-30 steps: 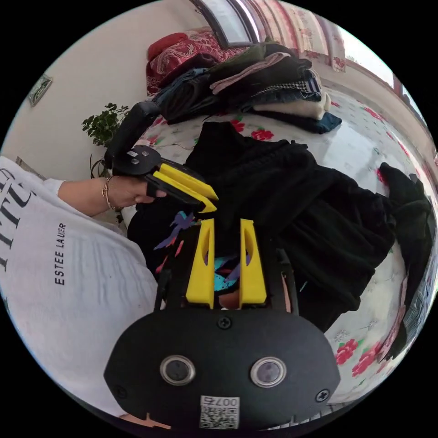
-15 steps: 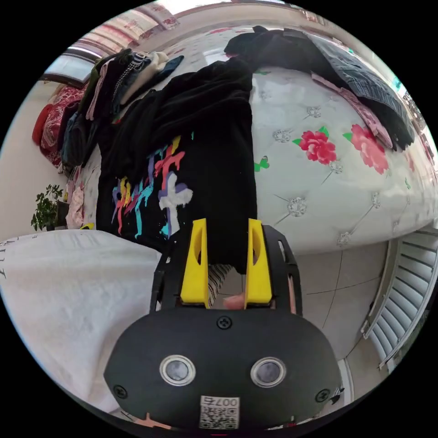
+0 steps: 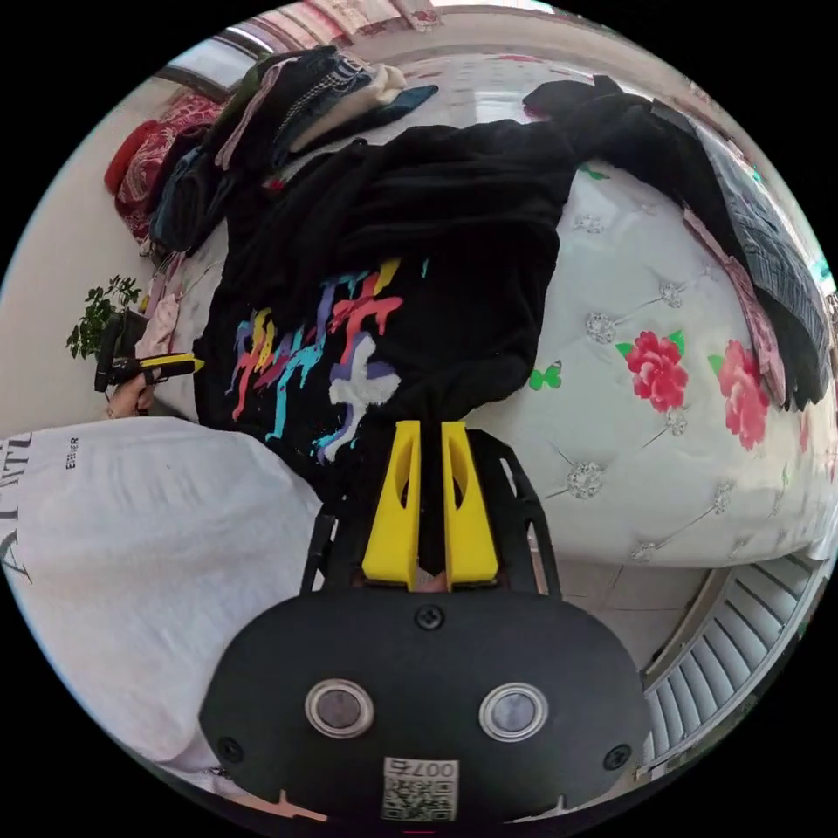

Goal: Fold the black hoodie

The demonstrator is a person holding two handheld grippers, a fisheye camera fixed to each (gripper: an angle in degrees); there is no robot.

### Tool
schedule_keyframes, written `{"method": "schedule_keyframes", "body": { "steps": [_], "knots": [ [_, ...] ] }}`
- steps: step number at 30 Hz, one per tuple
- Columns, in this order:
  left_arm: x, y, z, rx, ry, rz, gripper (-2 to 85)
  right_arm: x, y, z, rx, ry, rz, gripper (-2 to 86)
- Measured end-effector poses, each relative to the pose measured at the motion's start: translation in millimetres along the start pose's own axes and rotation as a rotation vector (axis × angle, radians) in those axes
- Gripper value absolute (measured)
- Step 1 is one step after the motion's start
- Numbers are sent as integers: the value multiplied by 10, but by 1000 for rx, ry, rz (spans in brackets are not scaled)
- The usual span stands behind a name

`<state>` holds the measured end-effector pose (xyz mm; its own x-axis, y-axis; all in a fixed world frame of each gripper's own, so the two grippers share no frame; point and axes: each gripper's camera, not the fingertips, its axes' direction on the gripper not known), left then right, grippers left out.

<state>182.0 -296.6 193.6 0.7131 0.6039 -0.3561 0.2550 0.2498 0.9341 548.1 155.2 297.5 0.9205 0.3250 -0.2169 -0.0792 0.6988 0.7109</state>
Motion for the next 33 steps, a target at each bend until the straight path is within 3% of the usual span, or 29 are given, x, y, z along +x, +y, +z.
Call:
{"method": "schedule_keyframes", "body": {
  "steps": [2,4,8,15,18,21,24,26,29,33],
  "knots": [
    [-155,-97,-356,207,82,-102,49,4,-180,-300,122,41,-6,56],
    [-274,-172,-528,263,100,-176,57,28,-380,-549,251,98,0,63],
    [-391,-81,-614,196,71,-206,102,213,-571,-485,121,78,53,84],
    [-107,558,-212,0,85,-210,134,749,-76,-277,-21,50,161,93],
    [307,555,-194,-1,-155,-70,110,793,-104,-172,-91,54,135,70],
    [578,388,-291,-49,-177,122,46,738,-199,-300,-143,53,34,39],
    [372,227,-735,-42,11,186,34,866,-225,-747,-91,-40,8,22],
    [-156,95,-1289,68,346,125,31,1049,-232,-1156,-4,-195,14,17],
    [-844,-183,-1902,253,697,67,27,1466,-356,-1867,186,-508,50,12],
    [-1421,-811,-2477,443,848,-22,27,1984,-851,-2726,490,-747,106,14]
  ]
}}
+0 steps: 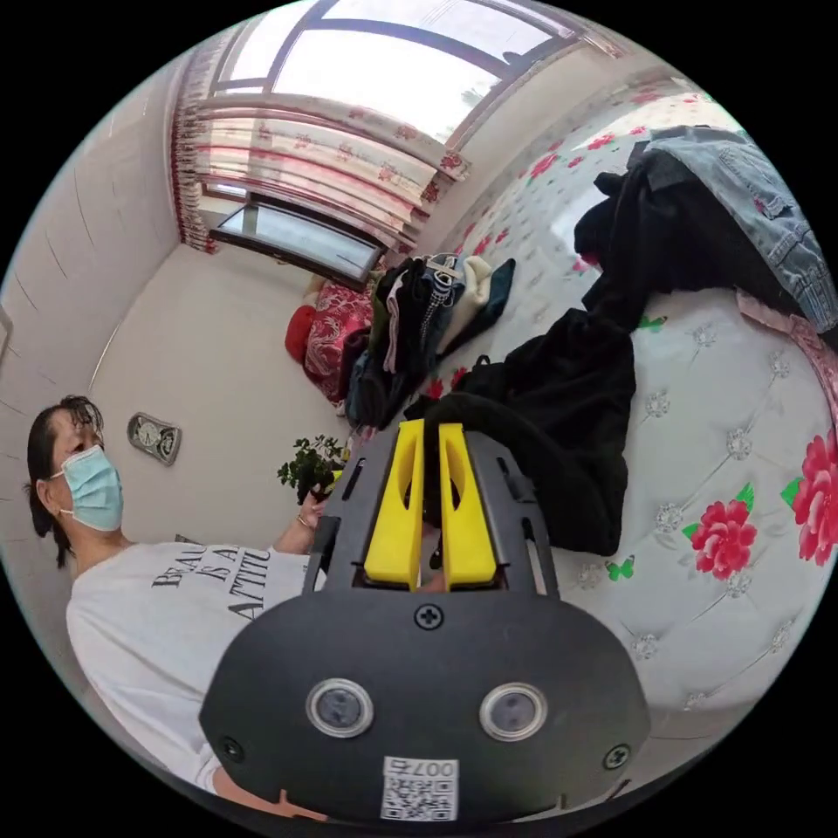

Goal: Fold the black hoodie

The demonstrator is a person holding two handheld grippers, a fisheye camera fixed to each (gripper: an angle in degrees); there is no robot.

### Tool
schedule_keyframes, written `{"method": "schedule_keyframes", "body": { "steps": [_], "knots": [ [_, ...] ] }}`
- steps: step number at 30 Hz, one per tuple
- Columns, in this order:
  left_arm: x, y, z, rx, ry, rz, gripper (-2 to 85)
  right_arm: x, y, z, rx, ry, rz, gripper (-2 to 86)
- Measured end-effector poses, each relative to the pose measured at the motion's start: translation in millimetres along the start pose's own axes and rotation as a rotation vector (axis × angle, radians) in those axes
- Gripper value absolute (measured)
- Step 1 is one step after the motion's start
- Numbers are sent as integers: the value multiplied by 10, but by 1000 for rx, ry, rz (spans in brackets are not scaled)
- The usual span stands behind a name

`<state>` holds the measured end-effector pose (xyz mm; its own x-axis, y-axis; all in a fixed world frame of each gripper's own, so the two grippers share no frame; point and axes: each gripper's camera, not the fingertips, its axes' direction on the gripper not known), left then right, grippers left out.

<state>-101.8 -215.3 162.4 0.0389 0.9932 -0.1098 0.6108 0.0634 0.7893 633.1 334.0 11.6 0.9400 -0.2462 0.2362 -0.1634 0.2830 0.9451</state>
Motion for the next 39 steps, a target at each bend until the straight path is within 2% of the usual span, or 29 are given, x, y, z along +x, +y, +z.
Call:
{"method": "schedule_keyframes", "body": {
  "steps": [3,5,6,7,9,11,15,19,23,24,26,27,29,30,32,35,39],
  "knots": [
    [-175,-736,-71,174,11,-96,34,-9,-678,-35,125,-24,10,30],
    [-374,-1101,29,289,-113,-216,44,12,-997,91,173,96,4,49],
    [-408,-1156,74,293,-173,-242,47,45,-1138,204,188,224,5,65],
    [-452,-1231,185,277,-267,-270,48,101,-1221,314,173,337,10,83],
    [-466,-1273,378,226,-317,-238,49,233,-1228,440,109,428,10,98],
    [-432,-1168,677,121,-375,-156,54,453,-1093,458,61,449,28,111],
    [-341,-797,1130,-33,-513,-58,59,1225,-379,46,102,515,276,130],
    [43,-601,1485,-59,-502,67,59,1830,419,-343,234,426,567,145],
    [394,-769,2143,-165,-449,226,62,2076,581,-221,202,287,595,147],
    [343,-798,2279,-208,-461,204,63,2150,563,-141,190,249,578,146],
    [-55,-834,2761,-361,-557,94,57,2209,554,-116,212,316,580,144],
    [-99,-844,2764,-336,-538,99,55,2274,562,-115,228,316,587,142],
    [-194,-1008,2660,-329,-487,6,52,2395,605,-145,279,207,645,138],
    [-185,-1045,2622,-333,-482,-1,51,2445,602,-149,287,90,652,132],
    [-70,-1087,2339,-286,-473,34,46,2318,513,-142,299,10,593,124],
    [-39,-998,1766,-188,-462,-2,48,1639,117,109,179,26,353,113],
    [-140,-742,1002,-83,-481,-97,57,138,-258,1201,-167,106,-146,96]
  ]
}}
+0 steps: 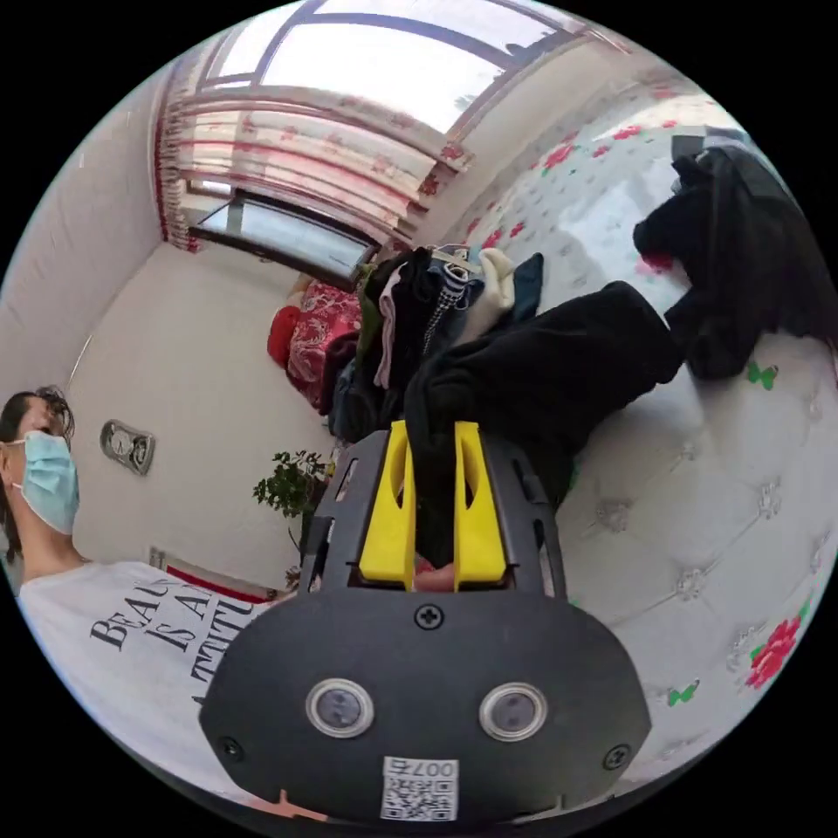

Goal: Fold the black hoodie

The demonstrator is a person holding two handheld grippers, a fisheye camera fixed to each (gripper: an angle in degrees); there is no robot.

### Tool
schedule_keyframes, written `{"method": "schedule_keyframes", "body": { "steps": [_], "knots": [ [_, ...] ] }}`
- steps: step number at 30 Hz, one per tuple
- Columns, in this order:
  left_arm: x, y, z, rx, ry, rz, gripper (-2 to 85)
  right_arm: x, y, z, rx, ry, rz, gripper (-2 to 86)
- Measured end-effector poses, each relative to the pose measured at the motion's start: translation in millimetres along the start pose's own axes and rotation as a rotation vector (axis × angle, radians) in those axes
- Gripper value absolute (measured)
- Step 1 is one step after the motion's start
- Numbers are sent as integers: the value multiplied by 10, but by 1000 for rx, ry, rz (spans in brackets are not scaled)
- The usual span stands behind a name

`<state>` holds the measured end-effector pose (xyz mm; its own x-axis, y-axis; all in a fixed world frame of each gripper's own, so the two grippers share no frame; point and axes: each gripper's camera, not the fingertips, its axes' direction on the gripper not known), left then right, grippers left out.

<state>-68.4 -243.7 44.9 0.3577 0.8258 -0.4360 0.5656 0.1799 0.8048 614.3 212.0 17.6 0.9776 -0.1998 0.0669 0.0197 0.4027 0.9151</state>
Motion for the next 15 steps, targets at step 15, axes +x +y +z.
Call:
{"method": "schedule_keyframes", "body": {
  "steps": [15],
  "knots": [
    [-1568,658,-773,175,301,-369,165,-1188,1113,3857,-783,-250,-322,128]
  ]
}}
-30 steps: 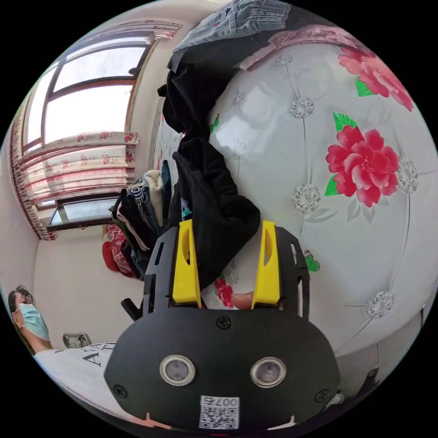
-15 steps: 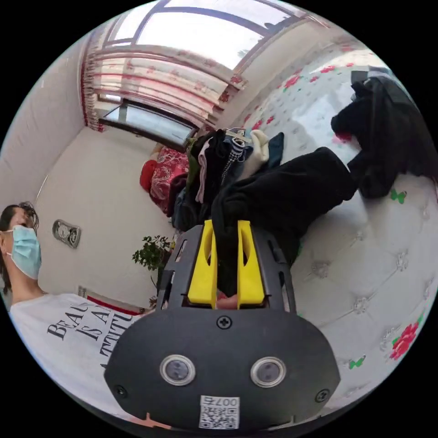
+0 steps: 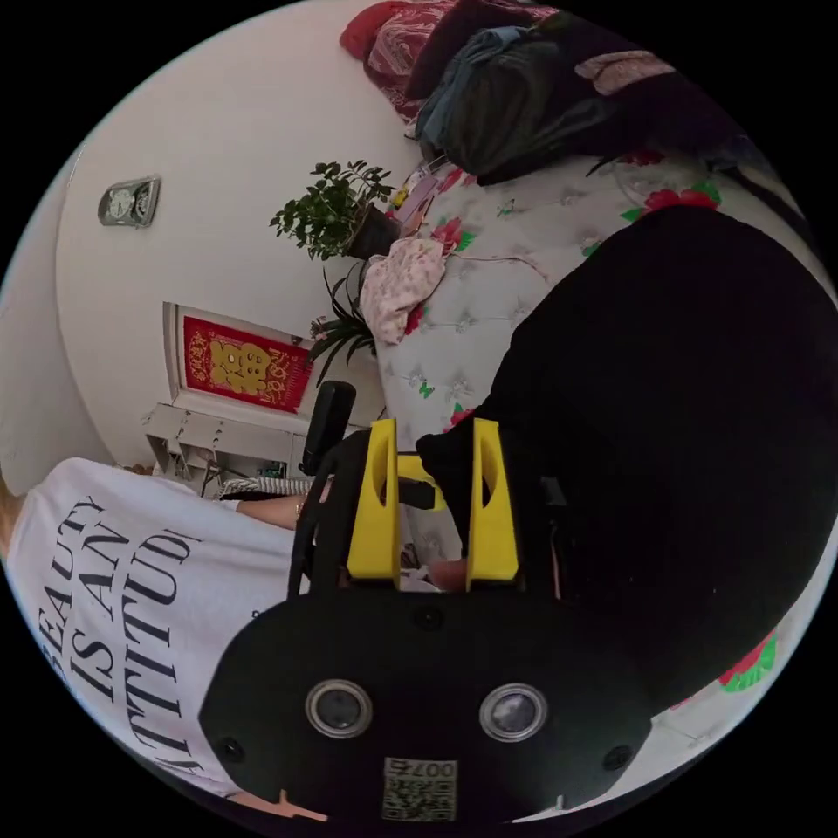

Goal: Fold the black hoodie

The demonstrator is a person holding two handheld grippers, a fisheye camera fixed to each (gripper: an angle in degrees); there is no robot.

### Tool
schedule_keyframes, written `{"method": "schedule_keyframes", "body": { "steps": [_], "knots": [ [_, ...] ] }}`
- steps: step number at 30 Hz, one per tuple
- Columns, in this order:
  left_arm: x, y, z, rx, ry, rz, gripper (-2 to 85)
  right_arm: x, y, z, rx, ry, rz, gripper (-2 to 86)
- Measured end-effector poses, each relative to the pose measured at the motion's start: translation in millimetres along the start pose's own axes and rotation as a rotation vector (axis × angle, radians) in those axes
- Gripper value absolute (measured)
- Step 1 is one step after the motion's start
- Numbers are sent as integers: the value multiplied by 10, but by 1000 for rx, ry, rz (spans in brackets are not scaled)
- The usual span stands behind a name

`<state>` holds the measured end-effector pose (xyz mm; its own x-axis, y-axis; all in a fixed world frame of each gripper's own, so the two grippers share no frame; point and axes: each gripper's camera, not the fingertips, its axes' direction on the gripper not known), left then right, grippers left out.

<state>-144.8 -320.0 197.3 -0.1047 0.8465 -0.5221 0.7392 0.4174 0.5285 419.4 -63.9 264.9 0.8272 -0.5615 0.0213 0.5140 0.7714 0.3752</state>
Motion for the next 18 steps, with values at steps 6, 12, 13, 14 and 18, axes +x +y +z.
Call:
{"method": "schedule_keyframes", "body": {
  "steps": [6,12,13,14,18],
  "knots": [
    [42,-242,-5,-83,148,72,222,573,166,-1248,294,350,167,161],
    [333,-315,200,-232,83,184,258,1710,300,-1742,306,378,477,188],
    [294,-388,246,-211,78,155,257,1875,273,-1715,289,356,501,190],
    [213,-491,284,-203,105,105,248,1957,255,-1691,279,339,513,191],
    [-37,-780,400,-242,206,-16,208,2414,159,-1393,190,169,573,172]
  ]
}}
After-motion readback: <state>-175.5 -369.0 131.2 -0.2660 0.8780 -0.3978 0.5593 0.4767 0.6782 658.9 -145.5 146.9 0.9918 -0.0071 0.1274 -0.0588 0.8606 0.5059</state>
